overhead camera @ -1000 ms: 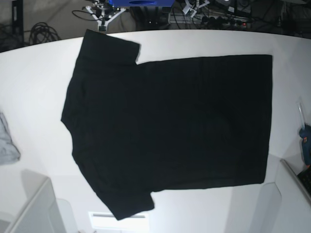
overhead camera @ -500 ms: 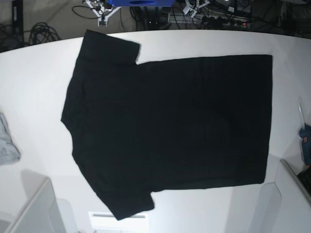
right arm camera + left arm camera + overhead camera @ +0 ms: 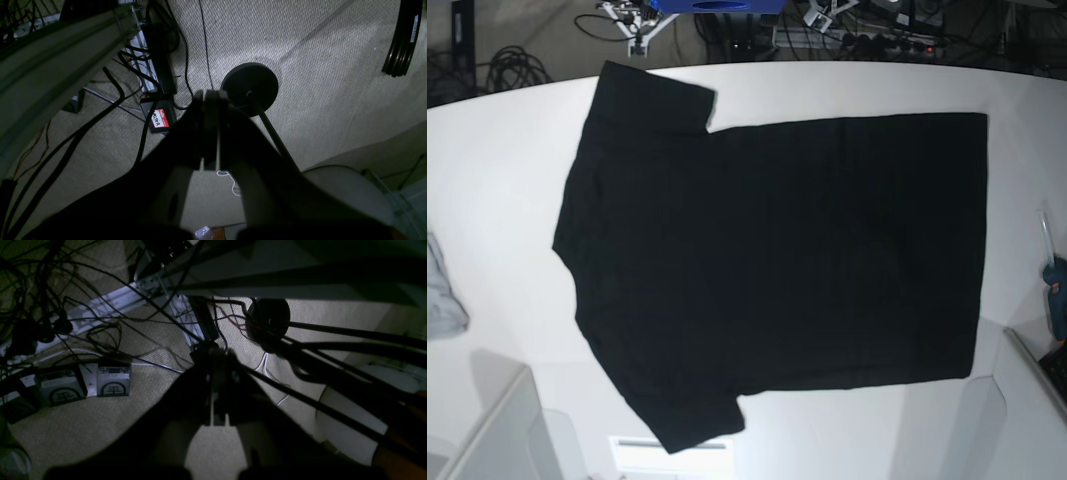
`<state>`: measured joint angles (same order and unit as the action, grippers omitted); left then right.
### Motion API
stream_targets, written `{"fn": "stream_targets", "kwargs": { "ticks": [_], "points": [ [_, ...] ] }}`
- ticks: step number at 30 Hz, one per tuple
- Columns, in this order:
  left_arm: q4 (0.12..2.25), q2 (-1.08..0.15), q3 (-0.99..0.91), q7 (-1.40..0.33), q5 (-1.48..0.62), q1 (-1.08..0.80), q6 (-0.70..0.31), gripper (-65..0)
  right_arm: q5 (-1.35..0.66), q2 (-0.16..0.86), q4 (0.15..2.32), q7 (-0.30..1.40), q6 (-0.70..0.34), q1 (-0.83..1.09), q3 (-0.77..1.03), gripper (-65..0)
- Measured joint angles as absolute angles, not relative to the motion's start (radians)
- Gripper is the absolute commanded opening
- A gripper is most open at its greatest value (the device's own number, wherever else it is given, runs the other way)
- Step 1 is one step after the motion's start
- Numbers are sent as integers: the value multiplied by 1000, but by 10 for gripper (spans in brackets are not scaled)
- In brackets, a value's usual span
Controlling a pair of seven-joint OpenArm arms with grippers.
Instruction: Fold the T-shirt properly
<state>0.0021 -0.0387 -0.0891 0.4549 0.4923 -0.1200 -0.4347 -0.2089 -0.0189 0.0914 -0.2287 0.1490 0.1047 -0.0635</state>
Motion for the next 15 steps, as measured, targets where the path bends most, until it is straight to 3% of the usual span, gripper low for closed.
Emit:
{"fn": "stream_targets", "kwargs": {
  "ticks": [7, 10, 15],
  "points": [
    [7, -40, -159, 458, 316, -182, -434, -650, -209, -2, 92, -233, 149, 152, -64, -650],
    [112, -45, -168, 459, 307, -246, -434, -650, -210, 3, 133, -230, 150, 194, -64, -650],
    [305, -62, -165, 458, 306, -374, -277, -650, -208, -3, 398, -224, 149, 366, -65, -650]
  ]
}}
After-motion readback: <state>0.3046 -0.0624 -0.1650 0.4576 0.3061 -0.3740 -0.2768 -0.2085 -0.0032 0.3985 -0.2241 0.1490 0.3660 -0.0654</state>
